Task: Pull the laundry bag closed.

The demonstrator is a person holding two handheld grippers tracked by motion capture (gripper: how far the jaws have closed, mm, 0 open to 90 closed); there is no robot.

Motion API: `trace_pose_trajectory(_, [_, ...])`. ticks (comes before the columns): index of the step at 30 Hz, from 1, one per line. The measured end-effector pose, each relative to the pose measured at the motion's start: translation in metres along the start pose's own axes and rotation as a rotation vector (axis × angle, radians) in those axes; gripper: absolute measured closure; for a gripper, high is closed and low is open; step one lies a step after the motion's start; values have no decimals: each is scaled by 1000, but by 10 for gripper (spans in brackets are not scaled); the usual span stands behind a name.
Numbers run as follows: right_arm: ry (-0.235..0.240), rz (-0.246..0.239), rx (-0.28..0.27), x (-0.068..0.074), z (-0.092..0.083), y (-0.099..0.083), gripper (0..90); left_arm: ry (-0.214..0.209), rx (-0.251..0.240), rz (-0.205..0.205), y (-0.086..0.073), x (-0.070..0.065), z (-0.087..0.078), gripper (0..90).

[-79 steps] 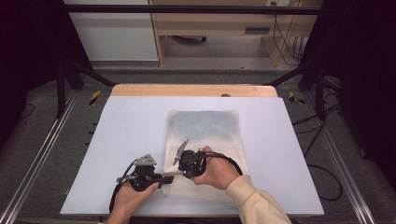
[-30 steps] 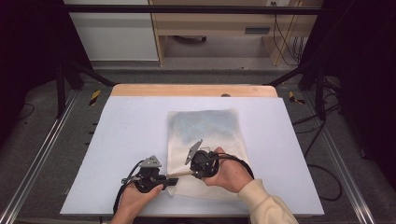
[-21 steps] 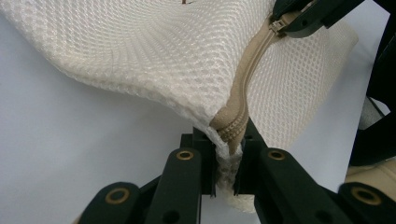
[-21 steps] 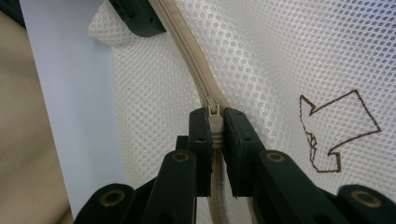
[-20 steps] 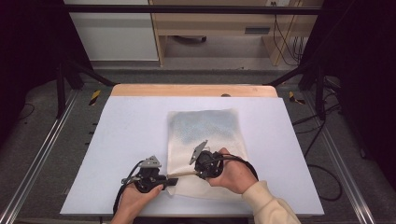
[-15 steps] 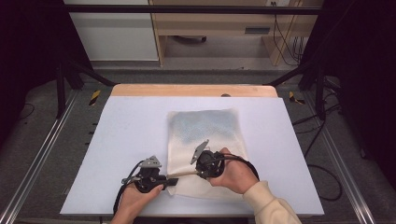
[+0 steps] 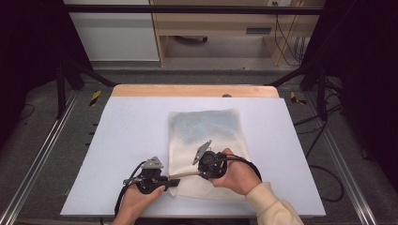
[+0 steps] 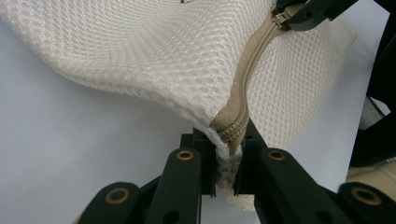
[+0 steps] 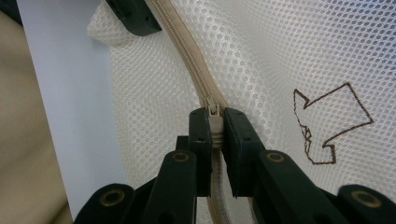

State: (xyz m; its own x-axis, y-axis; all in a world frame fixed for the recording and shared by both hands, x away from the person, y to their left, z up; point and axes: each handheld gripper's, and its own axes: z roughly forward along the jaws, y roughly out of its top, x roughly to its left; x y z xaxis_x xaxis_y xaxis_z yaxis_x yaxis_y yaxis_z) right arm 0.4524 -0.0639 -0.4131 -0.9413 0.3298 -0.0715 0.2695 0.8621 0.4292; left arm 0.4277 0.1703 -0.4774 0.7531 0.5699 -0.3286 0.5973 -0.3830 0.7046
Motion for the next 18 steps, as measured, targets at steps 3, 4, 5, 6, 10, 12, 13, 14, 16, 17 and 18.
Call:
trace_pose_trajectory(3, [0,0,2,0,0,0,822,0,-1,1,0,-1,0,824])
trace_pose_trajectory(4, [0,3,1,0,0,-1,822,1,-1,1,0,-1,0,824])
trace_pose_trajectory(5, [1,11,6,0,-1,-1,822,2,-1,2,0,-1,0,824])
trace_pose_trajectory(6, [1,11,9,0,-1,-1,822,2,-2,2,0,-1,0,824])
trace_pose_trajectory(10, [1,19,3,0,-3,-2,822,0,-5,1,1,-1,1,824])
trace_pose_trajectory(12, [3,13,-3,-1,-2,-3,822,-1,-6,1,1,-1,1,824])
trace_pose_trajectory(13, [5,23,-5,-2,-3,-4,822,-1,-7,1,1,-2,1,824])
trace_pose_trajectory(14, [4,22,-7,-2,-3,-5,822,2,-9,3,1,-2,1,824])
trace_pose_trajectory(16, [-1,29,-10,-4,-5,-8,822,2,-10,1,1,-2,1,824])
trace_pose_trajectory(17, [-1,24,-11,-4,-6,-9,822,0,-10,1,1,-2,1,824])
trace_pose_trajectory(18, [-3,35,-11,-4,-7,-10,822,-1,-8,4,1,-3,2,824])
